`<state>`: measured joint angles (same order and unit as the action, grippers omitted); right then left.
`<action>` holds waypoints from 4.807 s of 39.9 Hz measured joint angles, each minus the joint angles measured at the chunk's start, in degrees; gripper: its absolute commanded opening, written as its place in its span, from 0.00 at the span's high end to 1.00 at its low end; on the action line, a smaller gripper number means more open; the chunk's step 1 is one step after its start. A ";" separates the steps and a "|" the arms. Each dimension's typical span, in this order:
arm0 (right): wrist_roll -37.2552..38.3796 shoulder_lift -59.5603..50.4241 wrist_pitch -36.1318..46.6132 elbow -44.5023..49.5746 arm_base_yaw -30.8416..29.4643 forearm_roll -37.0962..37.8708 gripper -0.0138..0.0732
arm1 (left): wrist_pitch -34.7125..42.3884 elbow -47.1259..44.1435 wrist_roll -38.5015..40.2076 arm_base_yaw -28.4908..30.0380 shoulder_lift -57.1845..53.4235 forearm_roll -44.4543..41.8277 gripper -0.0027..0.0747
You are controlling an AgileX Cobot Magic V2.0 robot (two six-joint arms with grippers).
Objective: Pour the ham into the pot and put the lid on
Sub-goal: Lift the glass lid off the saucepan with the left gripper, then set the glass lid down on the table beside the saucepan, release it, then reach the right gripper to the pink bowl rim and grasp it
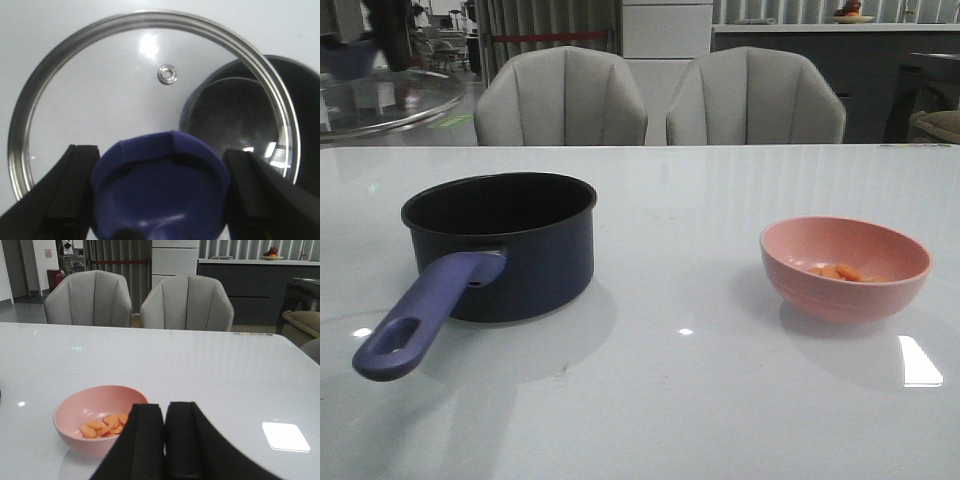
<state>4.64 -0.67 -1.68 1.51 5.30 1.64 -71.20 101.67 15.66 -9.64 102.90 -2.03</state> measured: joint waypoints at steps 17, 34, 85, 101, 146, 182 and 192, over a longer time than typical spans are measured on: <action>0.00 0.00 0.00 0.00 0.00 0.00 0.66 | 12.77 -22.62 -6.30 11.67 -5.47 0.64 0.75; 0.00 0.00 0.00 0.00 0.00 0.00 0.66 | 26.36 -32.37 -10.61 13.54 1.27 4.17 0.70; 0.00 0.00 0.00 0.00 0.00 0.83 0.66 | 35.73 -48.17 -11.99 13.00 -29.74 6.65 0.28; 0.00 0.00 1.13 0.00 0.00 0.83 0.66 | 50.92 -71.20 -12.13 2.98 -64.50 4.54 0.28; 0.61 32.60 -10.41 -23.06 0.00 -2.06 0.61 | 52.98 -82.82 -12.13 -2.44 -89.22 3.78 0.28; 0.61 92.51 -29.15 -60.63 0.00 -3.69 0.33 | 54.50 -82.82 -12.13 -2.44 -89.22 3.69 0.28; 0.61 102.08 -29.68 -65.98 0.00 -3.69 0.33 | 54.50 -82.82 -12.13 -2.44 -89.22 3.69 0.28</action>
<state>5.25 101.41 -31.36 -64.46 5.30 -2.04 -16.70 18.85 3.54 -12.08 13.68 1.66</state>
